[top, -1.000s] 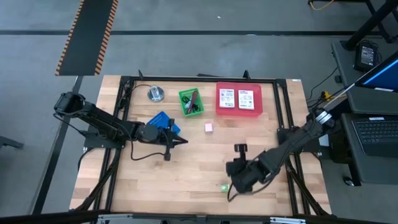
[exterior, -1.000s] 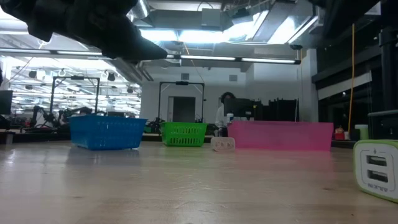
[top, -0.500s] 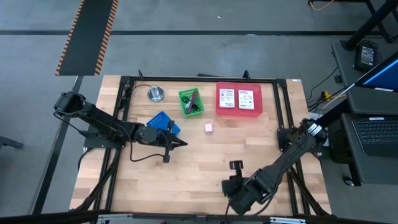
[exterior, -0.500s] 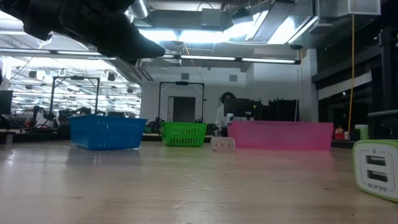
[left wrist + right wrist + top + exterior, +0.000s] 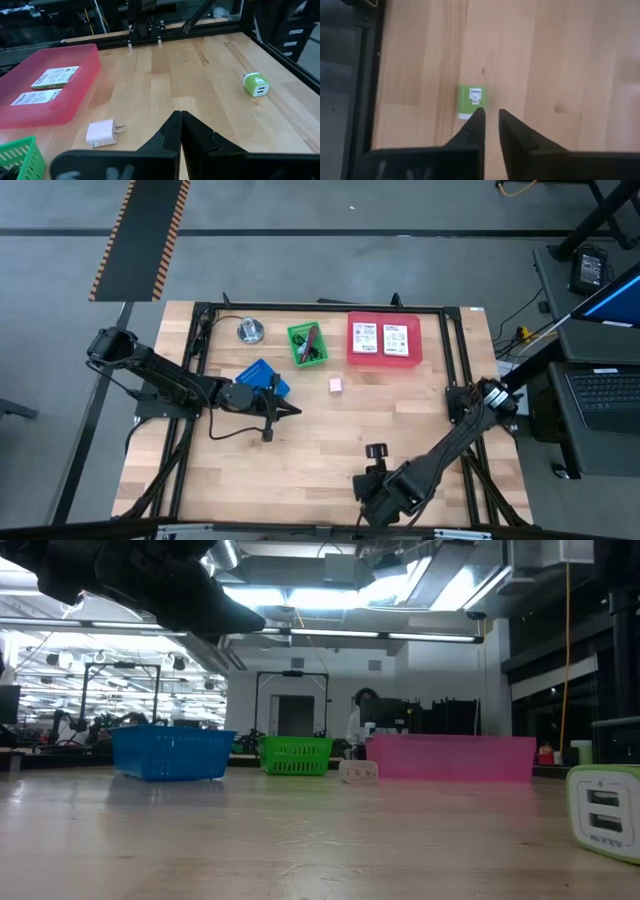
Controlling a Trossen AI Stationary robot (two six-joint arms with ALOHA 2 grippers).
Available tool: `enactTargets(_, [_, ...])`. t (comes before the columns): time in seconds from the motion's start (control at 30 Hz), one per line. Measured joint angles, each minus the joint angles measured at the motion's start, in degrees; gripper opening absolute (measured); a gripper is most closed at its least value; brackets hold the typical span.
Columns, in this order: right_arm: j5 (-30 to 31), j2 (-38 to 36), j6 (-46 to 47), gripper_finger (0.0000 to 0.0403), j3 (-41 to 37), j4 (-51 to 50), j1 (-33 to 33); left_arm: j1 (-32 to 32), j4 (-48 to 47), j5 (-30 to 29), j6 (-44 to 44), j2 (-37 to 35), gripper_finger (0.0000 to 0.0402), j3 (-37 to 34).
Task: Pick and place items into bin
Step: Put the green charger adapter into the blue bin
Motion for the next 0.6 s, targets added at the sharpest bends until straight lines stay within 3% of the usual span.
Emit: enactTargets(0.6, [-0.3,6.1,4.5,0.0225,0.0,2.4,0.1,0.0,-0.5,0.1,-1.5,0.0,0.0004,0.0])
